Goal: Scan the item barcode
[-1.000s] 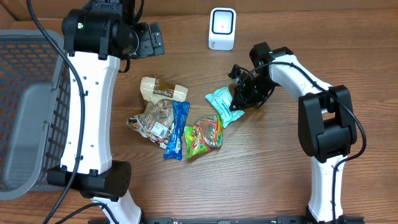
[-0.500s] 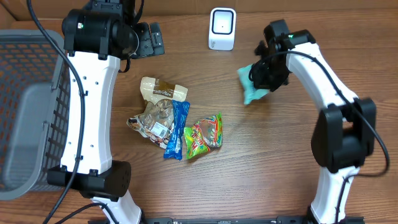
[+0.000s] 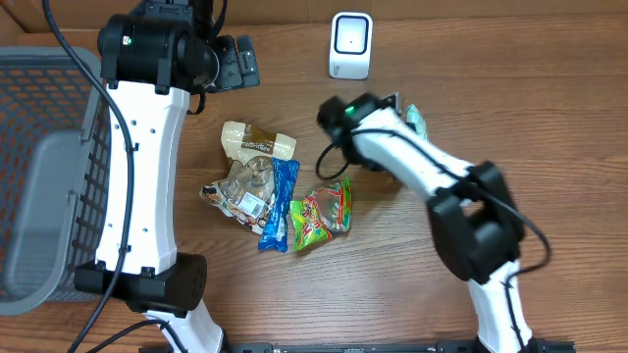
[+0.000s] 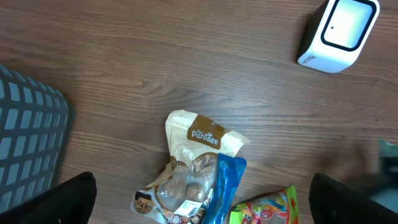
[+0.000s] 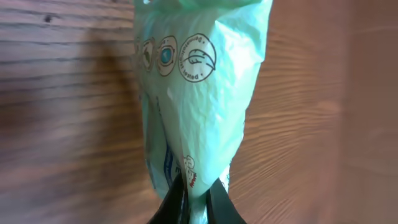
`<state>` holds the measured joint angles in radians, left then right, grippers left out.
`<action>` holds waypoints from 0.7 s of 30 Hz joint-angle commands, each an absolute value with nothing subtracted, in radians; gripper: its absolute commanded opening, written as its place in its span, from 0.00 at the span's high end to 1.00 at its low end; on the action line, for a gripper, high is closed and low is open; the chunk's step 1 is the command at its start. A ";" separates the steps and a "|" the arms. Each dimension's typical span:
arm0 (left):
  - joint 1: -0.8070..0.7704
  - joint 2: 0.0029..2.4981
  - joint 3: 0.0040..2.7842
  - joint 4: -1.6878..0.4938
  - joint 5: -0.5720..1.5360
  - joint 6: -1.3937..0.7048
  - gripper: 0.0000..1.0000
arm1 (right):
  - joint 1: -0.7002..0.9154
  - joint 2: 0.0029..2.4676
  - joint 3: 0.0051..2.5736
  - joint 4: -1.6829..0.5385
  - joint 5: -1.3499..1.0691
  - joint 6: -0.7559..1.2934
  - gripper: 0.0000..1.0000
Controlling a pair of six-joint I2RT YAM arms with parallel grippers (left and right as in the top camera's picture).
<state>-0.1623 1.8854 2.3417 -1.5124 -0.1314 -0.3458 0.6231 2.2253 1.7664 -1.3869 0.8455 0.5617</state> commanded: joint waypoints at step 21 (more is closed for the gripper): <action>-0.164 1.887 2.334 -1.511 -0.131 -0.367 0.00 | 0.659 2.224 1.856 -1.240 0.136 0.314 0.37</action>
<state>-0.1623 1.8854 2.3417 -1.5124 -0.1314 -0.3458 0.6571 2.2757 1.8126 -1.2541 0.3653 0.4076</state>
